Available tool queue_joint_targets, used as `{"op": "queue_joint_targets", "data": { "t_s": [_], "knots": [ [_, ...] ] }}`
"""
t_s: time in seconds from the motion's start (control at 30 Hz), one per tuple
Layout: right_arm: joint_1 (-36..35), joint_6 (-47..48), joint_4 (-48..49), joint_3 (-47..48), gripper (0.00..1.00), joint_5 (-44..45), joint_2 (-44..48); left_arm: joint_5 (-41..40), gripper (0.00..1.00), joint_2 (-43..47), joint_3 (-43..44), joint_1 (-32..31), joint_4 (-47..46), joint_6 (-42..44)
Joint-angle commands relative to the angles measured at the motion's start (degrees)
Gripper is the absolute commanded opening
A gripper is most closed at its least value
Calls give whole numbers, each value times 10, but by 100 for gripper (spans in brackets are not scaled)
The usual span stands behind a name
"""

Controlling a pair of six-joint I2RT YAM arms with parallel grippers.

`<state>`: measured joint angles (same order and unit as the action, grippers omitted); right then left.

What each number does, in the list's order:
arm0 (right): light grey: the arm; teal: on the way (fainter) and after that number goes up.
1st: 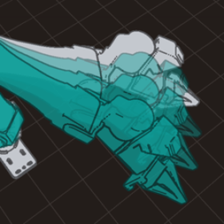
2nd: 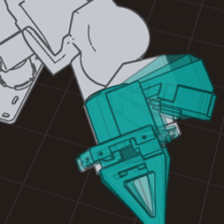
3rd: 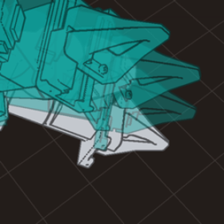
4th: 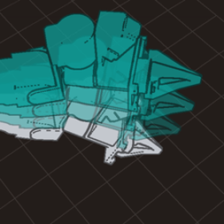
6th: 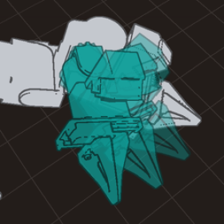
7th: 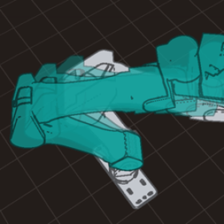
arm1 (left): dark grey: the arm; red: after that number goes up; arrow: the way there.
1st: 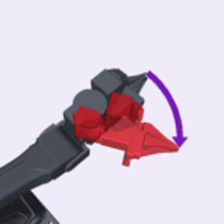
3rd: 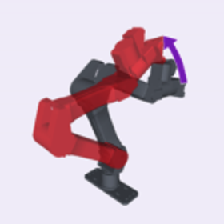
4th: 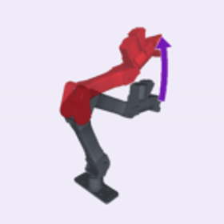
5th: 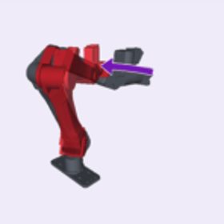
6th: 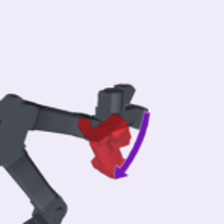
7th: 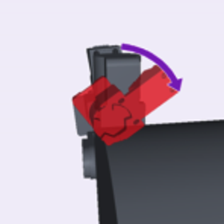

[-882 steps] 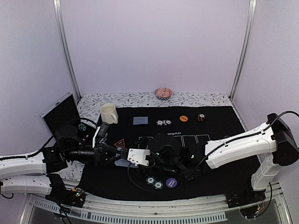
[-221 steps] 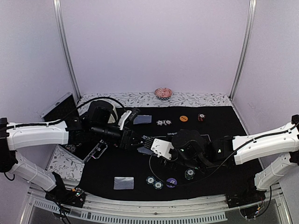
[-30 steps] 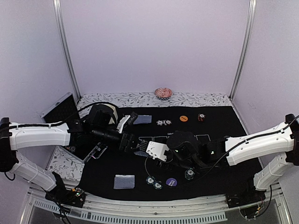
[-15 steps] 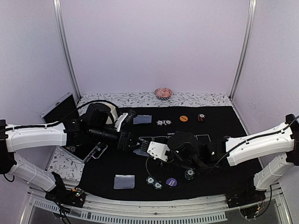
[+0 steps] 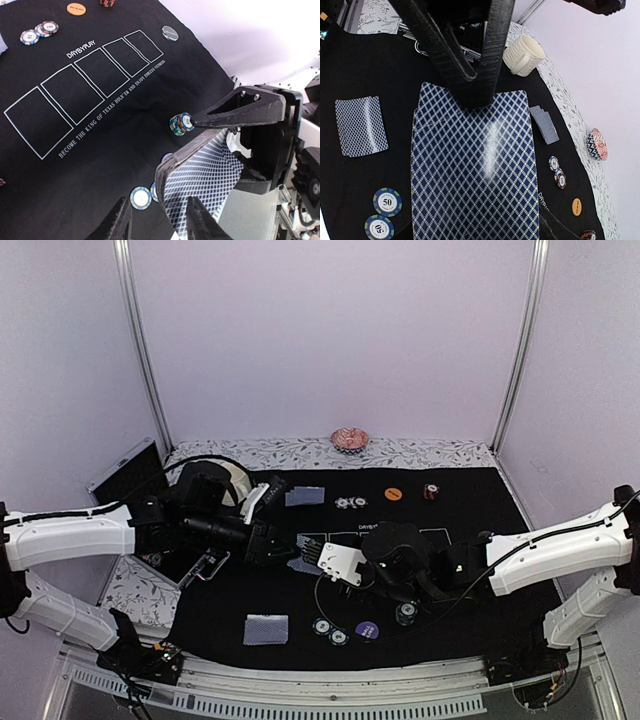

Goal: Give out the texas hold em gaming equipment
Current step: Pick up the poker card from the face-down deck piles.

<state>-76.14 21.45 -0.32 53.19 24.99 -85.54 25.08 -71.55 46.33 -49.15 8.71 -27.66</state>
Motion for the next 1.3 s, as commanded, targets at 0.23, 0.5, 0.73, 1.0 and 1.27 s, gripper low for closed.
{"op": "queue_joint_targets", "data": {
  "t_s": [0.23,0.5,0.73,1.0,1.27],
  "knots": [
    [-3,-6,15,0,56,10,14,18,46,-15,-1,-4,4,0],
    [-3,-5,12,-3,56,14,20,3,32,14,-8,-3,28,9],
    [-3,-4,10,-1,56,15,20,-7,30,29,-12,-2,50,14],
    [-3,-4,7,0,56,16,20,25,39,33,-10,-2,17,-8],
    [-2,-4,6,-1,56,17,23,54,26,1,-7,-2,10,-15]
  ]
}}
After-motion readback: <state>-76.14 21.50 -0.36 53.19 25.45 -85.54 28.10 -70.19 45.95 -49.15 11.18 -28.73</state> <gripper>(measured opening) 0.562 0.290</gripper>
